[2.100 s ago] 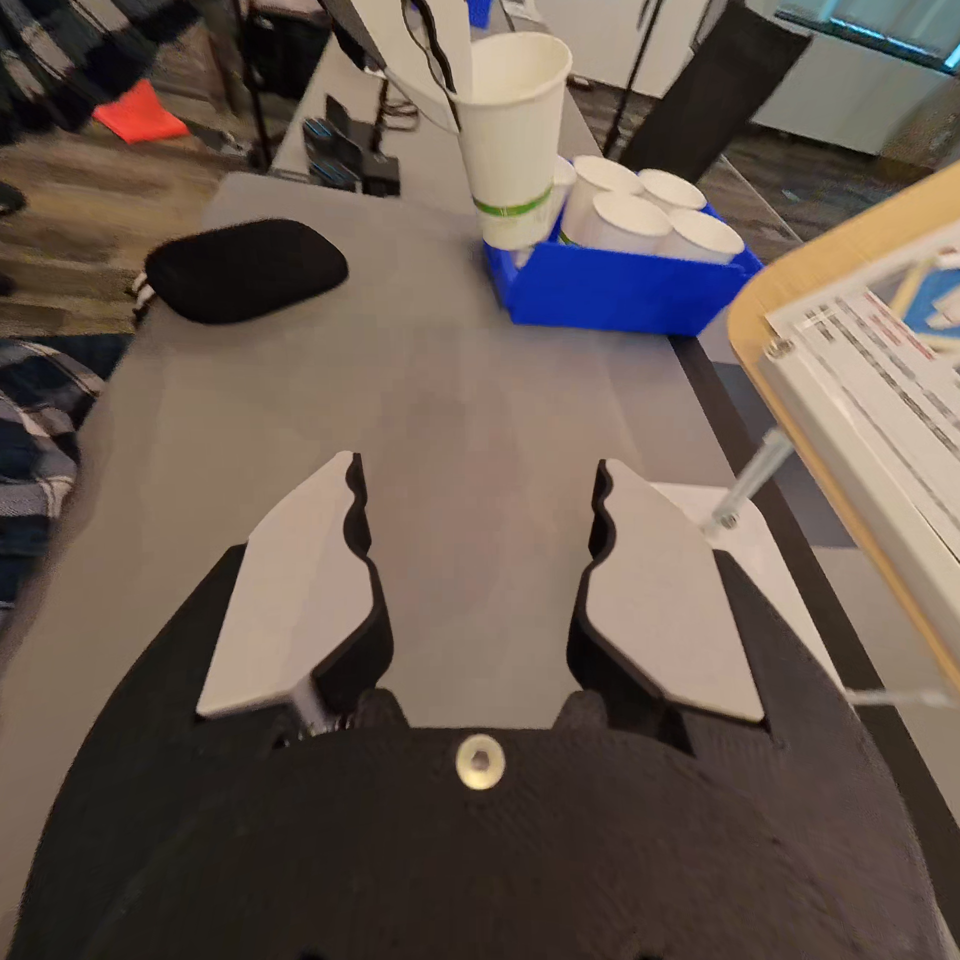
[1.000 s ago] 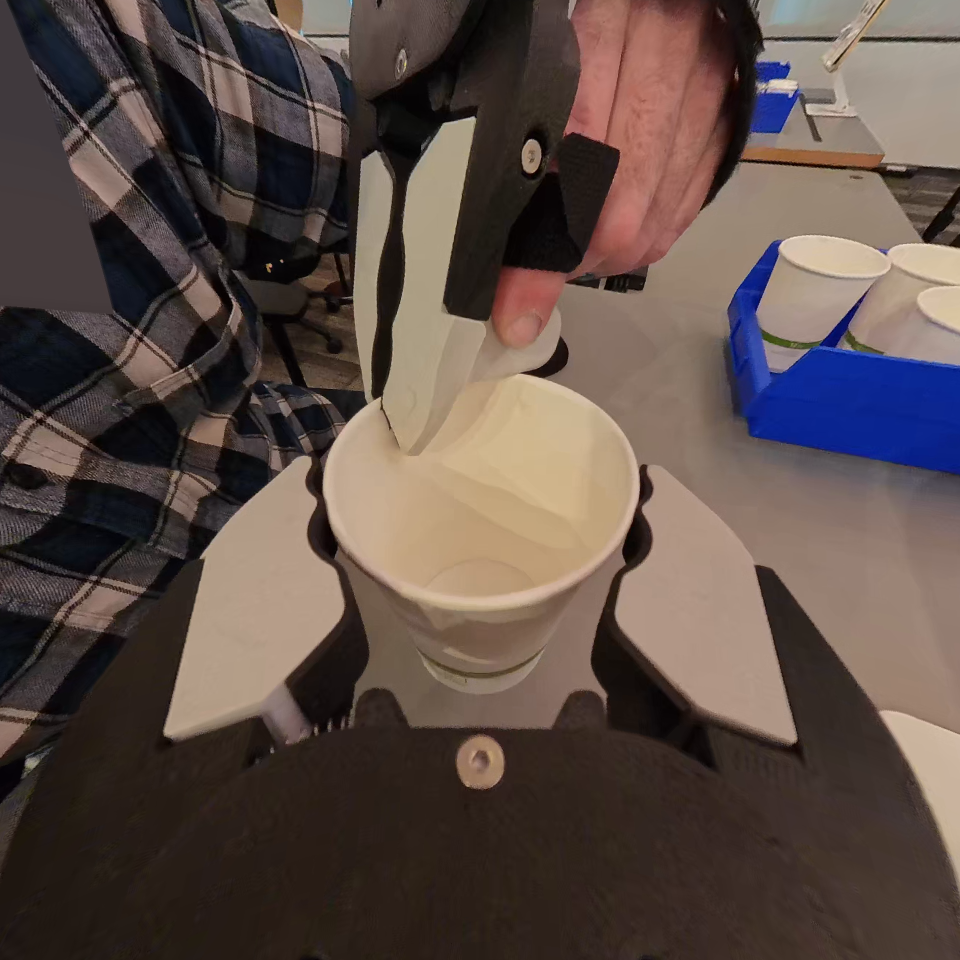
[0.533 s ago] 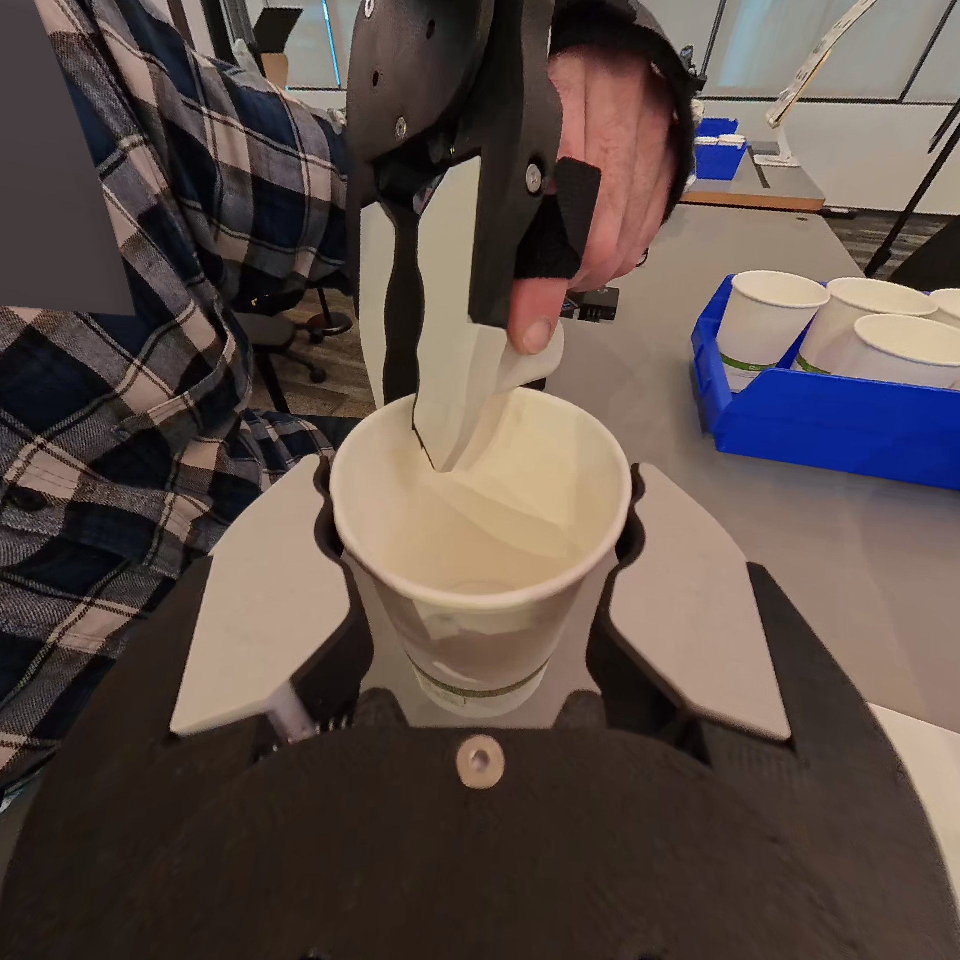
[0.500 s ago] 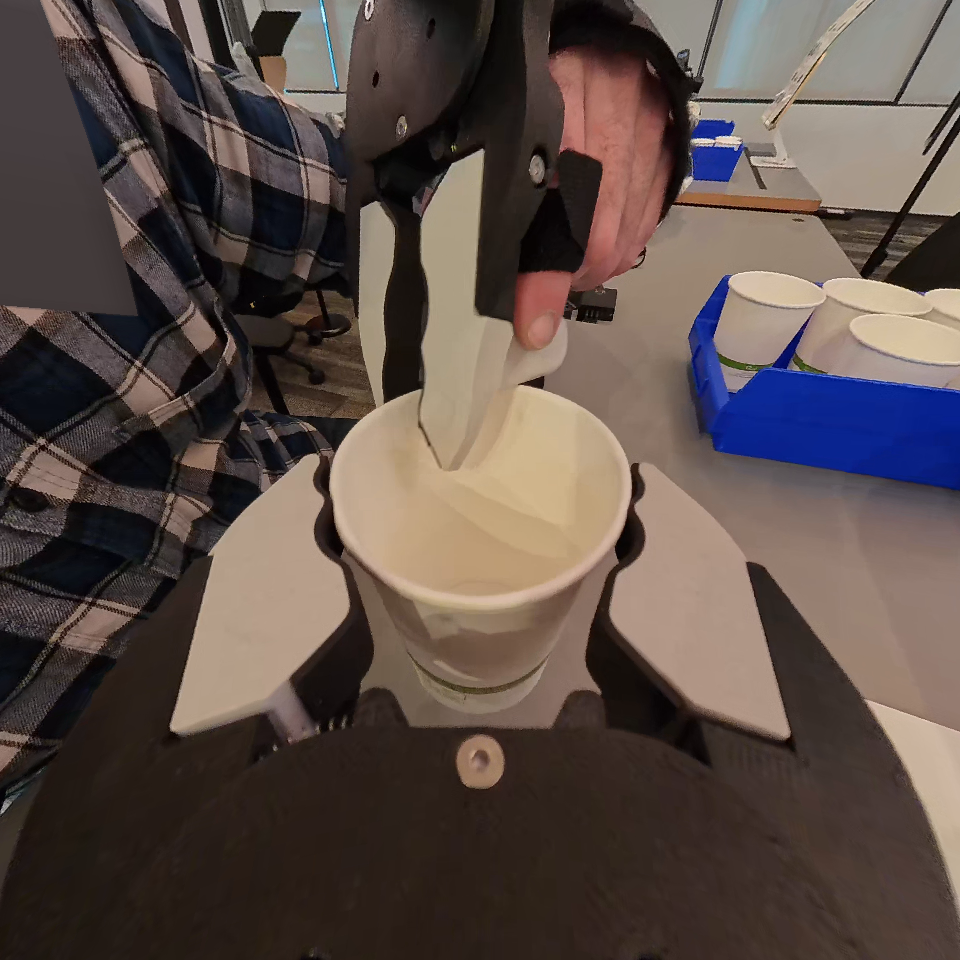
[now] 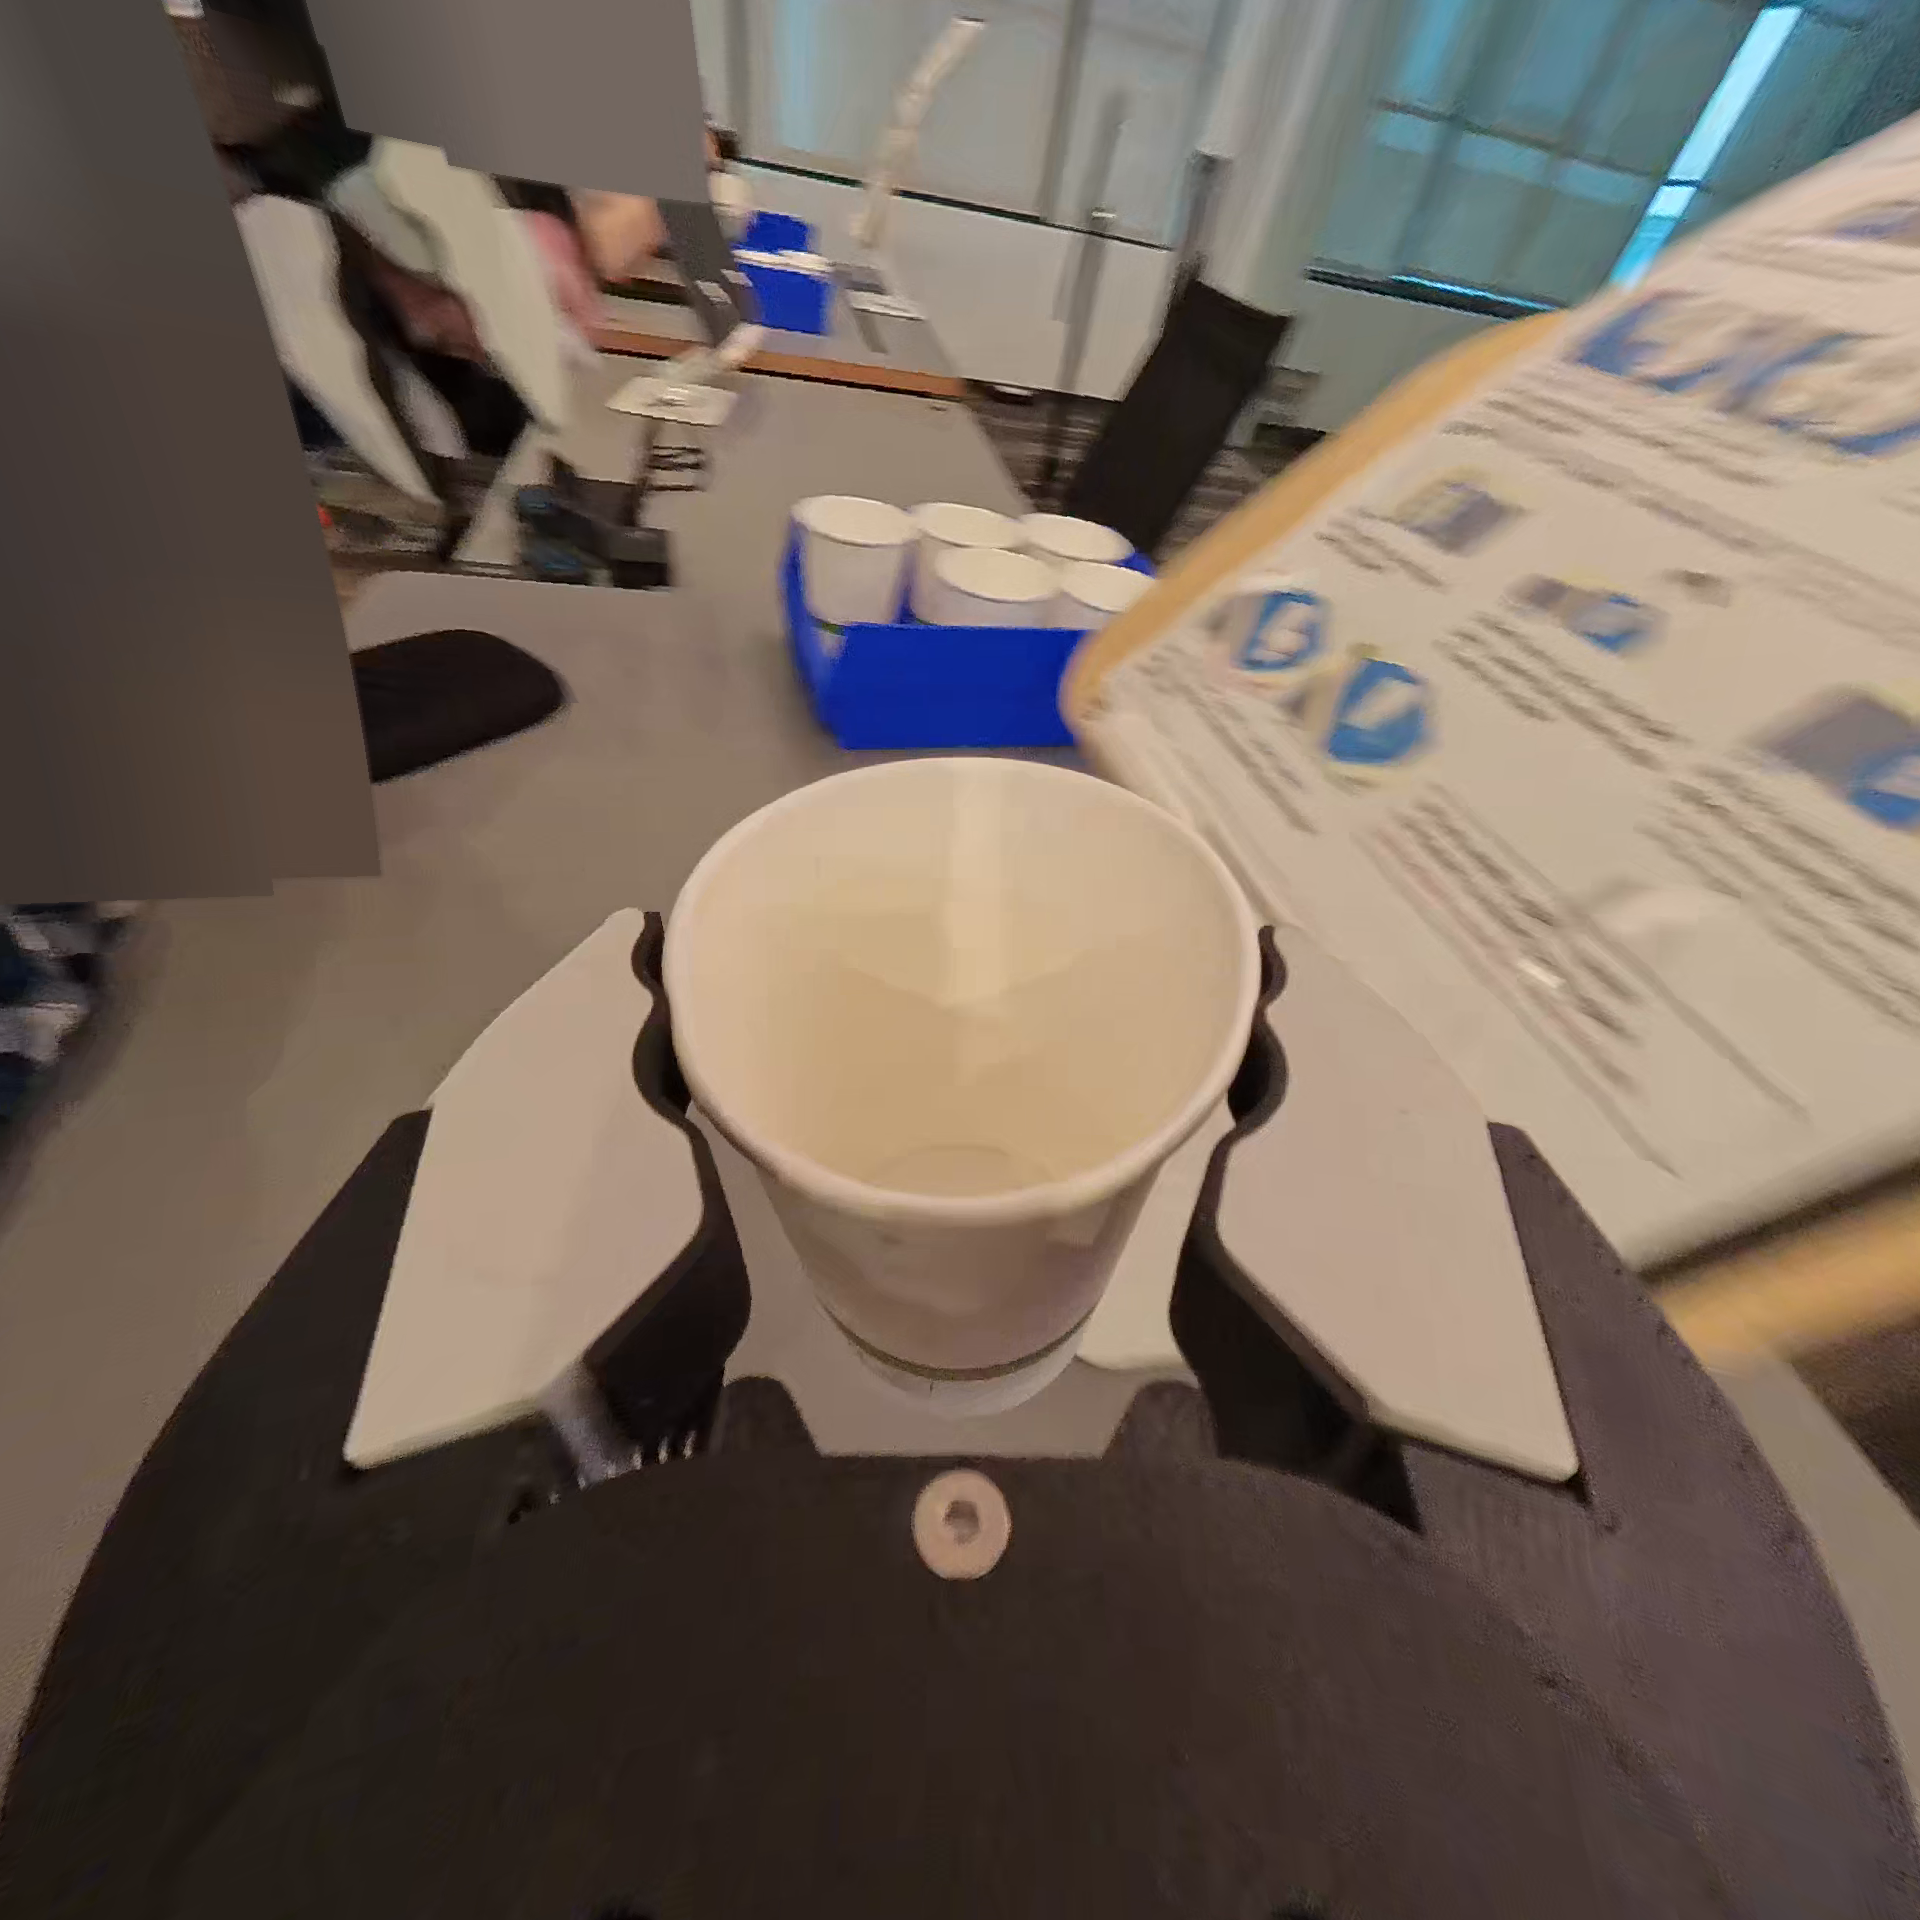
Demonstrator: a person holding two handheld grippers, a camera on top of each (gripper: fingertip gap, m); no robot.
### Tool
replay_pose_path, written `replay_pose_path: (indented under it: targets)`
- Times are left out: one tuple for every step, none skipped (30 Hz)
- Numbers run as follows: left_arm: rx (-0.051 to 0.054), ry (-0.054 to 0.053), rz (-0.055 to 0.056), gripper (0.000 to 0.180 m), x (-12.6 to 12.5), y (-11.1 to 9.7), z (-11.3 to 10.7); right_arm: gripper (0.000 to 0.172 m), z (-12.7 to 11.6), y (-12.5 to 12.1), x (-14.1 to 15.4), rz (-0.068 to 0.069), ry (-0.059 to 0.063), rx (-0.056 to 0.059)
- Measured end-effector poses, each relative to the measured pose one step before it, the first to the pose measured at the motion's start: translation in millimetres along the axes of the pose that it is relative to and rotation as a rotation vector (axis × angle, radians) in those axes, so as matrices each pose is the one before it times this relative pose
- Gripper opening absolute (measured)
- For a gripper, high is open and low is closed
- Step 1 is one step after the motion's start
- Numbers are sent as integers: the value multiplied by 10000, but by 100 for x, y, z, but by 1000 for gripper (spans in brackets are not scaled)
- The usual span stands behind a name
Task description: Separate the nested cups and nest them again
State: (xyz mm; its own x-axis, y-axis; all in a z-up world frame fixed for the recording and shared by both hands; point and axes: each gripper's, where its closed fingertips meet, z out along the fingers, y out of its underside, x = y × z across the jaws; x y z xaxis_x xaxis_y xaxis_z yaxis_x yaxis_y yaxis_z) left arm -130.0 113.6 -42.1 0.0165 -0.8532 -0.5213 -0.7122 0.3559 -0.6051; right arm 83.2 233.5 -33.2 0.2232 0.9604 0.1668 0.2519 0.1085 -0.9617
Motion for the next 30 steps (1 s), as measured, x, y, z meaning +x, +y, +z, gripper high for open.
replay_pose_path:
  targets:
    - [-41, -58, -163, 42, 35, 478, -152, 105, -1845, 94, 2006, 26, 705, -9]
    - [-32, -95, -143, 42, 2, 497, -89, 105, -1843, -35, 2083, 80, 670, 98]
    - [-33, -90, -139, 42, 21, 528, 12, 105, -1797, -68, 2198, 84, 680, 141]
    - [-69, -57, -138, 42, 51, 586, 115, 105, -1701, 82, 2462, 68, 772, 87]
    - [-128, -49, -140, 42, 42, 676, 225, 105, -1571, 216, 2565, 113, 768, 86]
    - [-131, -54, -146, 42, 26, 690, 320, 105, -1420, 291, 2591, 196, 717, 129]
    - [-126, -42, -158, 42, 25, 687, 403, 105, -1199, 492, 2620, 210, 723, 70]
    - [-155, 23, -141, 42, 100, 702, 461, 105, -964, 698, 2487, 198, 655, -4]
    - [-138, 34, -85, 43, 147, 636, 455, 105, -719, 770, 2229, 245, 539, 24]
    - [-93, 28, -47, 43, 137, 505, 408, 105, -485, 946, 2103, 239, 539, -54]
    - [-68, 30, -39, 42, 128, 368, 357, 104, -264, 1216, 1908, 197, 500, -210]
    - [-105, 11, -13, 42, 78, 342, 309, 104, -116, 1263, 1694, 274, 424, -213]
    - [-149, -8, 20, 42, 37, 343, 293, 104, 9, 1241, 1582, 422, 398, -156]
    - [-125, 39, 21, 42, 78, 268, 268, 104, 175, 1309, 1406, 426, 340, -200]
    - [-10, 82, -18, 42, 103, 63, 213, 104, 329, 1415, 1142, 260, 272, -295]
    - [34, 42, -24, 42, 21, -24, 144, 104, 432, 1377, 936, 109, 255, -305]
    - [-27, 14, 10, 42, -24, 57, 133, 104, 488, 1339, 812, 94, 270, -338]
    - [-97, -6, 38, 42, -42, 136, 146, 104, 502, 1255, 772, 106, 295, -373]
    - [-60, 13, 24, 42, -25, 88, 111, 104, 458, 1021, 740, 104, 303, -292]
    - [-6, 29, -6, 42, -2, 19, 88, 104, 413, 723, 566, 142, 198, -171]
    - [1, 28, -6, 42, 22, 12, 74, 104, 376, 568, 393, 108, 116, -128]
    - [-20, 17, 9, 42, 16, 41, 74, 104, 358, 574, 461, 13, 198, -199]
    - [-39, 16, 9, 42, 37, 81, 77, 104, 310, 506, 473, -34, 246, -201]
    - [-42, 14, 9, 42, 39, 89, 83, 104, 277, 378, 317, -17, 154, -131]
    - [-30, 8, 15, 42, 39, 73, 70, 103, 288, 465, 253, 11, 119, -171]
    - [-27, 8, 16, 42, 51, 72, 75, 103, 288, 571, 268, 0, 138, -240]
    - [-37, 8, 12, 42, 39, 102, 78, 103, 245, 410, 148, -24, 81, -127]
    - [-32, 19, 10, 43, 50, 98, 69, 103, 169, 255, 45, -59, 30, -35]
    - [-12, 21, 3, 43, 64, 73, 50, 103, 115, 308, 104, -95, 80, -100]
    - [-12, 13, 0, 43, 34, 59, 32, 104, 4, 220, 151, -55, 109, -71]
